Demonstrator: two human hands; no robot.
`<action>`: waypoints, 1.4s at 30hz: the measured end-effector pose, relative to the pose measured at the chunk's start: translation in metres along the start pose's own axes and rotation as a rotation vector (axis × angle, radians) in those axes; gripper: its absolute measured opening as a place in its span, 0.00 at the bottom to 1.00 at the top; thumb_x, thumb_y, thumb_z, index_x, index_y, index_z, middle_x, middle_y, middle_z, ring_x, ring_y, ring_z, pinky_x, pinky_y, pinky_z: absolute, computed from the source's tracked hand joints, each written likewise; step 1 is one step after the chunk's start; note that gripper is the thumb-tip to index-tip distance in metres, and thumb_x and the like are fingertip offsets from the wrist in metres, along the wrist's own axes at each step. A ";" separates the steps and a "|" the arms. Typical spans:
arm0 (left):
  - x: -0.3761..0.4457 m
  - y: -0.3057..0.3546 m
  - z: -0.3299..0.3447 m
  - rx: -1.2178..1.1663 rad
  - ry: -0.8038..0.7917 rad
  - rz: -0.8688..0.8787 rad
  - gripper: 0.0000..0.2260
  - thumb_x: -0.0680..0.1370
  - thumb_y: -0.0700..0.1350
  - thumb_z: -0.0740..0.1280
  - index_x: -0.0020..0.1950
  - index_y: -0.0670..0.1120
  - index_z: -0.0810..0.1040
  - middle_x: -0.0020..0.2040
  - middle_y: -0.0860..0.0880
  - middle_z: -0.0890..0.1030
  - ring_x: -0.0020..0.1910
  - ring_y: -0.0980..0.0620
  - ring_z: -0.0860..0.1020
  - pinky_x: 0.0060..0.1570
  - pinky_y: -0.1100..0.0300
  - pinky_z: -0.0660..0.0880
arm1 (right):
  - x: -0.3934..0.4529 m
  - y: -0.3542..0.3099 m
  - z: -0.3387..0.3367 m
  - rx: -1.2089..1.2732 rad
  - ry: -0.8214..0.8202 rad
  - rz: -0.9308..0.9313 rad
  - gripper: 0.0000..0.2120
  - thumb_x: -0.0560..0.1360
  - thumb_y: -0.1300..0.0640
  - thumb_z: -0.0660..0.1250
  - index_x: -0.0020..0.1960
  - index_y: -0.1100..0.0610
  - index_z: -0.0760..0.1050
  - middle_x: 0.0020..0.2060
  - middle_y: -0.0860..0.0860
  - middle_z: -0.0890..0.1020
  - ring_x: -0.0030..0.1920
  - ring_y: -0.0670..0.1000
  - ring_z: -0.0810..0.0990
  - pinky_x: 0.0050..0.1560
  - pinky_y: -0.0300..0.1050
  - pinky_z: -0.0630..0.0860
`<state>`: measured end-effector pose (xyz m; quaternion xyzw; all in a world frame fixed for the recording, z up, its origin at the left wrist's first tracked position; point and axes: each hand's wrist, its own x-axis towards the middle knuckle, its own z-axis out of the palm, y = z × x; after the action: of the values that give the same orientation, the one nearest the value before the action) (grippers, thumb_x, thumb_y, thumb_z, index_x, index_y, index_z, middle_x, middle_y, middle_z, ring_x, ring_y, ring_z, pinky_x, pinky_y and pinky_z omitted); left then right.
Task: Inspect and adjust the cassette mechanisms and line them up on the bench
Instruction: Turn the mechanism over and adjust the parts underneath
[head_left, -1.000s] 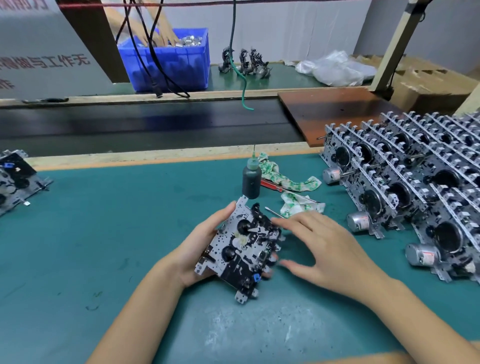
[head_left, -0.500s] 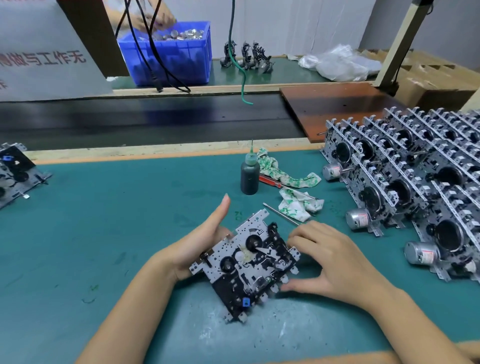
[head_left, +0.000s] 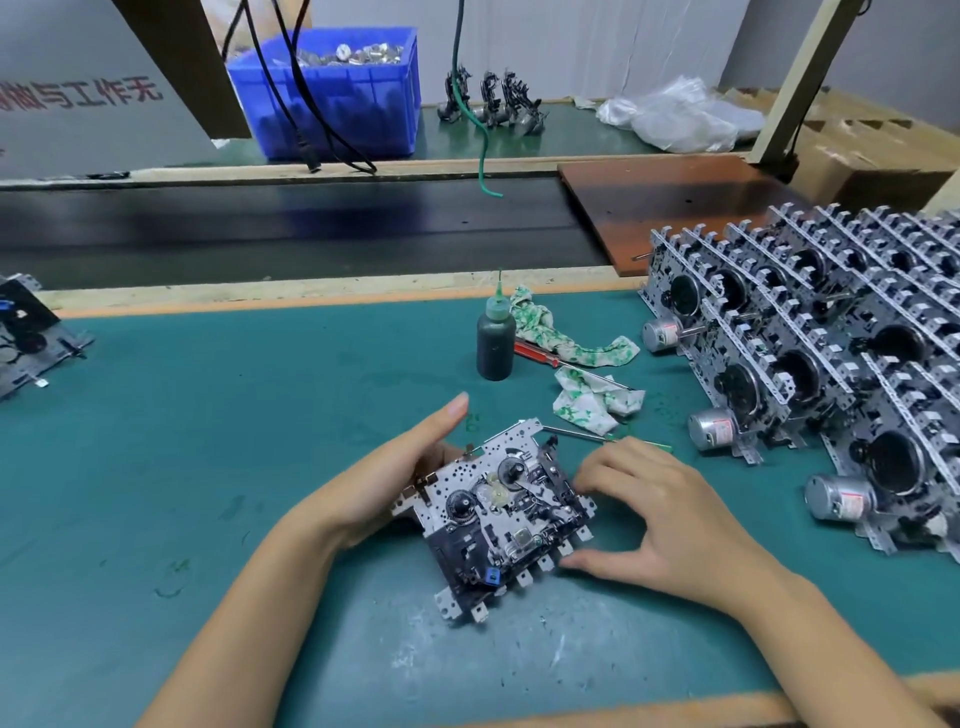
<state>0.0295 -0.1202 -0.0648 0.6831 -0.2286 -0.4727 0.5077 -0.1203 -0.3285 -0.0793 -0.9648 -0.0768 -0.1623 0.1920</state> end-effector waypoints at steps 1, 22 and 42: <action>-0.001 0.000 -0.002 0.004 0.000 -0.002 0.35 0.61 0.78 0.57 0.36 0.49 0.85 0.37 0.51 0.84 0.35 0.57 0.81 0.40 0.66 0.73 | 0.000 0.000 0.001 -0.019 0.003 0.000 0.26 0.66 0.31 0.65 0.45 0.54 0.78 0.43 0.45 0.79 0.43 0.48 0.76 0.45 0.43 0.73; -0.007 -0.015 0.048 1.251 0.813 0.363 0.29 0.61 0.75 0.56 0.23 0.49 0.72 0.17 0.50 0.71 0.17 0.48 0.73 0.23 0.64 0.56 | -0.001 0.011 0.003 -0.299 0.156 0.060 0.23 0.71 0.37 0.60 0.34 0.57 0.73 0.31 0.49 0.74 0.32 0.51 0.72 0.33 0.44 0.69; -0.002 -0.017 0.047 1.126 0.857 0.302 0.28 0.61 0.71 0.59 0.22 0.46 0.71 0.16 0.48 0.69 0.16 0.46 0.71 0.22 0.64 0.61 | 0.002 0.005 0.007 -0.206 0.142 0.086 0.23 0.69 0.35 0.62 0.33 0.56 0.69 0.29 0.46 0.69 0.31 0.45 0.64 0.32 0.36 0.58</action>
<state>-0.0158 -0.1351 -0.0814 0.9272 -0.3102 0.1016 0.1836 -0.1157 -0.3299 -0.0863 -0.9679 -0.0046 -0.2288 0.1036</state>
